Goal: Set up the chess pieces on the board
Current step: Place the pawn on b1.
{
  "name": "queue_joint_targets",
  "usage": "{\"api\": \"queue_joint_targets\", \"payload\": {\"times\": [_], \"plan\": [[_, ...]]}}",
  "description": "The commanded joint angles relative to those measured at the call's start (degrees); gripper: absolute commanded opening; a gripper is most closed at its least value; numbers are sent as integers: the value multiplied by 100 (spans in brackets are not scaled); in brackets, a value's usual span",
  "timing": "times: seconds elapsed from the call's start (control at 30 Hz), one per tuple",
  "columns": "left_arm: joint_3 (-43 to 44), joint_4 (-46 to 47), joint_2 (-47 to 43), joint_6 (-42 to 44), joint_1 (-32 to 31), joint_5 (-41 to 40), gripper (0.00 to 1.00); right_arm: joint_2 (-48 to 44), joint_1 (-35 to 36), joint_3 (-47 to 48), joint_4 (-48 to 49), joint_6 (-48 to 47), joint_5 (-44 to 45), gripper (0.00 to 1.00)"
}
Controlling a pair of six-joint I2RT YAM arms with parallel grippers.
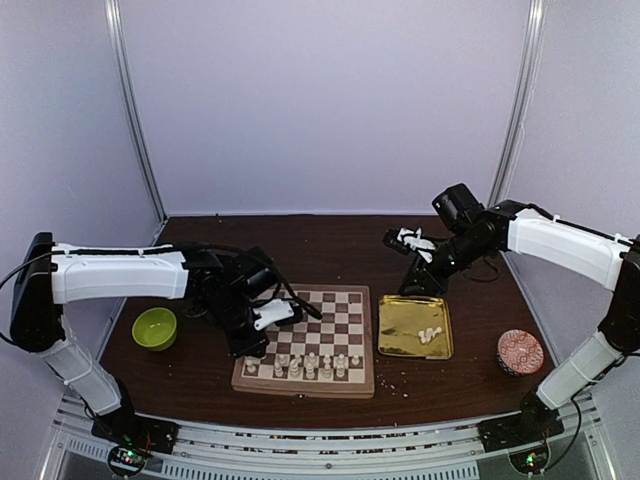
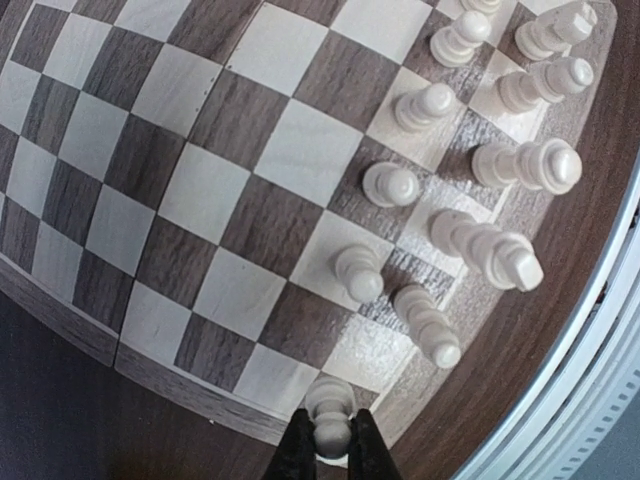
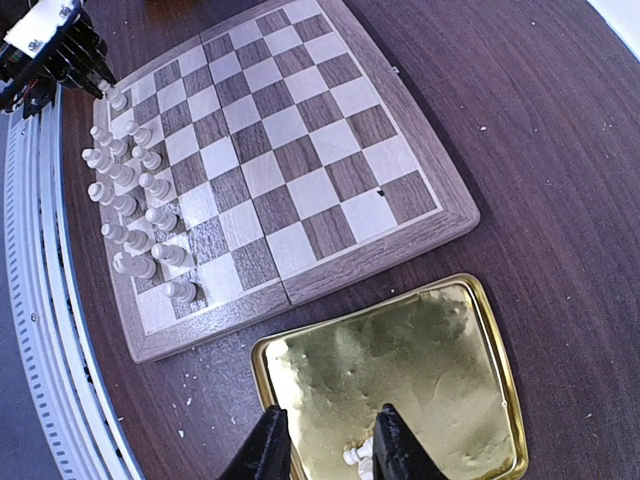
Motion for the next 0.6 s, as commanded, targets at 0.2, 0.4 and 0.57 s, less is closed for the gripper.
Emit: {"api": "queue_joint_targets", "payload": {"times": [0.2, 0.4, 0.57], "plan": [[163, 342, 658, 149, -19, -319, 7, 84, -34, 7, -81, -79, -27, 28], [209, 384, 747, 169, -19, -316, 8, 100, -34, 7, -96, -96, -23, 28], [208, 450, 812, 172, -19, -291, 9, 121, -34, 5, -100, -104, -23, 28]]}}
